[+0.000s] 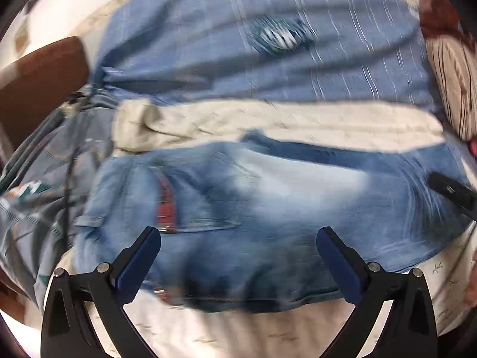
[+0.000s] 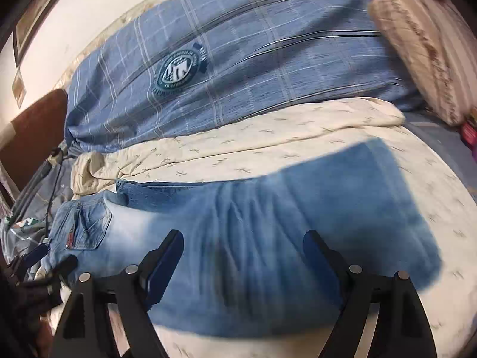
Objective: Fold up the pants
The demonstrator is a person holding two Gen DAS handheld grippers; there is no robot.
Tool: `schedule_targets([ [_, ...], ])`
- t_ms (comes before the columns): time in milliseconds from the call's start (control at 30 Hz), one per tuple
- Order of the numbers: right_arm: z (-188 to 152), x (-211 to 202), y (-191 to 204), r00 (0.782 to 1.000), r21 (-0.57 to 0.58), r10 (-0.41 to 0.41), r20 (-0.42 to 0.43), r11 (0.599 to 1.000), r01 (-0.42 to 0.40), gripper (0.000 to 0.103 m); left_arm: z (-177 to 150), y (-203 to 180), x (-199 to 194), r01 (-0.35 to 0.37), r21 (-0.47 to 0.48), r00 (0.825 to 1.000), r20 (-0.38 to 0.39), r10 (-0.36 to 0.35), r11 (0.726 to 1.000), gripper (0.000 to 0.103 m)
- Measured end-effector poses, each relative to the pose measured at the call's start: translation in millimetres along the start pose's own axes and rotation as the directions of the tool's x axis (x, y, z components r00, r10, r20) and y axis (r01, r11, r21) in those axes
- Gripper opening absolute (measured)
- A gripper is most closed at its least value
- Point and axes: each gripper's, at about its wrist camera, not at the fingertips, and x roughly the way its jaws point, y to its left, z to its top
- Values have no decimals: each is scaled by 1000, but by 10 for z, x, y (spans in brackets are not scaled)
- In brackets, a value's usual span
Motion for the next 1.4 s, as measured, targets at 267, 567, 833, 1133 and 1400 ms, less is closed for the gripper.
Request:
schedule_targets([
  [267, -15, 726, 280, 982, -130, -121, -146, 986, 102, 85, -9, -159, 659, 17, -60, 989, -147, -26, 998, 103],
  [567, 96, 675, 356, 985, -153, -127, -120, 982, 109, 85, -9, -133, 635, 34, -102, 988, -150, -49, 994, 103],
  [833, 251, 688, 682, 994, -224, -37, -98, 975, 15, 78, 34, 134, 503, -44, -153, 995, -90, 31, 987, 103],
  [1133, 288, 1248, 964, 986, -308, -72, -153, 951, 22, 48, -5, 148, 589, -82, -80, 991, -109, 73, 993, 103],
  [1400, 556, 1307, 756, 987, -156, -14, -159, 988, -11, 40, -10, 151, 568, -85, -61, 991, -106, 78, 995, 103],
])
